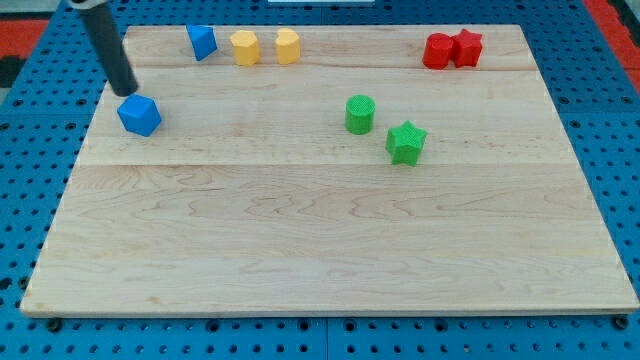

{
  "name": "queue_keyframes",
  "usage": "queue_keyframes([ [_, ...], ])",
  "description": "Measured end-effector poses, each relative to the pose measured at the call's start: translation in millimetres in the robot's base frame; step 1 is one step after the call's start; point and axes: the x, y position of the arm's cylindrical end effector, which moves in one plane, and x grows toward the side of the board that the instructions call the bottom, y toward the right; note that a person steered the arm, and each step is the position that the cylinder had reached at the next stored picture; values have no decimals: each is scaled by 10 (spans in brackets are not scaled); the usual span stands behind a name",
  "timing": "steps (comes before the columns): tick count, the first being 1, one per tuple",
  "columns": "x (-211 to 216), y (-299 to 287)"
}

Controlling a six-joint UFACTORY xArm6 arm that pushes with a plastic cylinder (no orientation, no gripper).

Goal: Move the blue cube diagonally to the green star

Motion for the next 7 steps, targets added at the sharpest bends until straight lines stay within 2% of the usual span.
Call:
queue_keyframes([
  [1, 541, 398],
  [2, 800, 1152],
  [3, 752, 766],
  [5, 672, 1499],
  [6, 1054, 2322],
  [7, 1491, 2650],
])
